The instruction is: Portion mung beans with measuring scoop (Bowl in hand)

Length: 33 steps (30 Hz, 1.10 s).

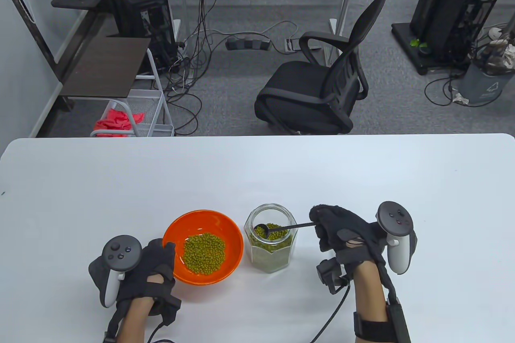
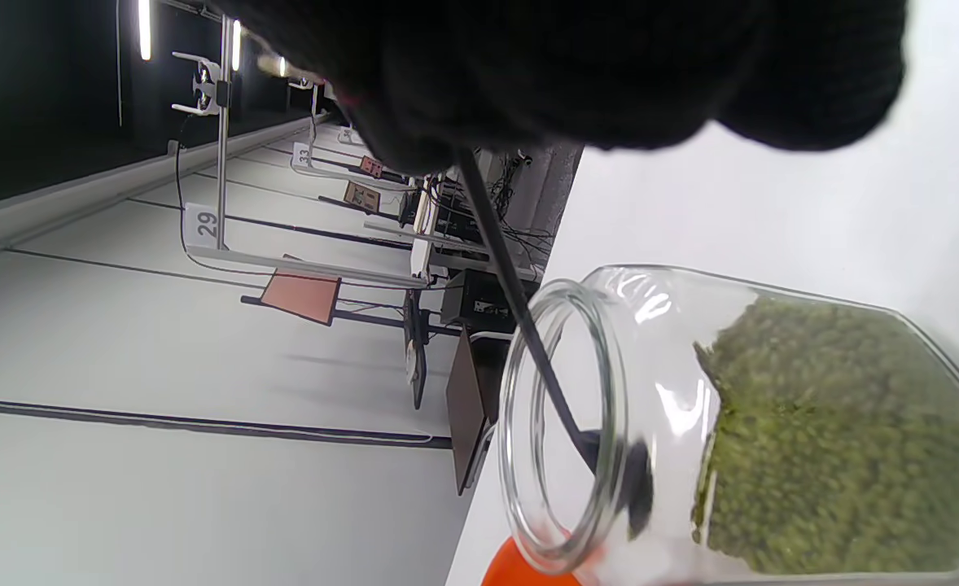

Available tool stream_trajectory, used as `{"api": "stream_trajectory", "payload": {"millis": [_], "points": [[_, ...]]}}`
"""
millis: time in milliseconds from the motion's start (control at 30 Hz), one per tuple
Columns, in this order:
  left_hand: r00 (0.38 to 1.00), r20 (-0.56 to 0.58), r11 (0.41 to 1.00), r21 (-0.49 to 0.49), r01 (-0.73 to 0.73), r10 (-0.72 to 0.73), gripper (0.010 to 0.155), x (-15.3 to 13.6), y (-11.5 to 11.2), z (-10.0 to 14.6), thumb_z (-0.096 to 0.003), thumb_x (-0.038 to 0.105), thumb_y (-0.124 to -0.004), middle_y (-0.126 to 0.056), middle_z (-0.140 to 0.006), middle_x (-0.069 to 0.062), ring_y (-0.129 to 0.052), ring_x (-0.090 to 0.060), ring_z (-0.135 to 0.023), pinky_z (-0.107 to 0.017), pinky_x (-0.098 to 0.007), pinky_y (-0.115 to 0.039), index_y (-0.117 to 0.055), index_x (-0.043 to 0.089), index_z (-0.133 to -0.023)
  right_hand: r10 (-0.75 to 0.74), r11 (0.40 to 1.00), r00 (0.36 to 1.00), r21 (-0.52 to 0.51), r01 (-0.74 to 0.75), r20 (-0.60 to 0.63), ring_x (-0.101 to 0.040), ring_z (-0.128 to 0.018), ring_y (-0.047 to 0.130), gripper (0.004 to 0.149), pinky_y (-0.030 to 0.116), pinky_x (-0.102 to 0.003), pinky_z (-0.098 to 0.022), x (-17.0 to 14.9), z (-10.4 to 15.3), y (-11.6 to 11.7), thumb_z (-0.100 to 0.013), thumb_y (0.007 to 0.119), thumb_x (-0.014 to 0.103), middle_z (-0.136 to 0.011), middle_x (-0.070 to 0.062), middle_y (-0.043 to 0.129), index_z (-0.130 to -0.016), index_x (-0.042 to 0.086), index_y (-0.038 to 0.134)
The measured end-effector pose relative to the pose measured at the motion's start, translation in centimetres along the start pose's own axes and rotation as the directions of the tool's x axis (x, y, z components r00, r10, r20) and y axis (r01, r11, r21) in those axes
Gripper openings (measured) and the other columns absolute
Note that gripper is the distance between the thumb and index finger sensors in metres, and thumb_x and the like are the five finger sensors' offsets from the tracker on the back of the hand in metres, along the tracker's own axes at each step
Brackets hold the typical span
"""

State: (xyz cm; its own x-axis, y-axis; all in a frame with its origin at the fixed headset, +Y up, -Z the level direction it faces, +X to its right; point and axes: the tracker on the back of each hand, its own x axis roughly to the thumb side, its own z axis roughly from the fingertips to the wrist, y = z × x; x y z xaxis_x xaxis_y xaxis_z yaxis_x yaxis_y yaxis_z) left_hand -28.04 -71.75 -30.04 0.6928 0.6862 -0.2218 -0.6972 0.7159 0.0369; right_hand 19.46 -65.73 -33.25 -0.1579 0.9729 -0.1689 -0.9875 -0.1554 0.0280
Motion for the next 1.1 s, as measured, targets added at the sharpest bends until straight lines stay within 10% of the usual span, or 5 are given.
{"api": "stream_trajectory", "payload": {"millis": [467, 1100], "points": [[1.000, 0.003, 1.000, -0.005, 0.010, -0.010, 0.053, 0.1, -0.1, 0.0, -0.0528, 0.049, -0.071, -0.101, -0.040, 0.007, -0.109, 0.000, -0.006, -0.006, -0.018, -0.096, -0.079, 0.010, -0.088, -0.069, 0.997, 0.994, -0.041, 0.072, 0.082, -0.017, -0.022, 0.093, 0.040, 0.081, -0.053, -0.035, 1.3, 1.7, -2.1, -0.048, 0.072, 0.030, -0.052, -0.017, 0.091, -0.078, 0.007, 0.085], [1.000, 0.001, 1.000, -0.006, 0.007, -0.007, 0.053, 0.2, -0.2, 0.0, -0.0528, 0.049, -0.071, -0.101, -0.040, 0.007, -0.109, 0.000, -0.006, -0.006, -0.018, -0.096, -0.079, 0.010, -0.088, -0.073, 0.982, 0.983, 0.185, 0.040, 0.170, -0.019, -0.025, 0.094, 0.040, 0.080, -0.055, -0.037, 3.0, 1.7, 5.0, -0.047, 0.075, 0.027, -0.055, -0.020, 0.091, -0.080, 0.006, 0.084]]}}
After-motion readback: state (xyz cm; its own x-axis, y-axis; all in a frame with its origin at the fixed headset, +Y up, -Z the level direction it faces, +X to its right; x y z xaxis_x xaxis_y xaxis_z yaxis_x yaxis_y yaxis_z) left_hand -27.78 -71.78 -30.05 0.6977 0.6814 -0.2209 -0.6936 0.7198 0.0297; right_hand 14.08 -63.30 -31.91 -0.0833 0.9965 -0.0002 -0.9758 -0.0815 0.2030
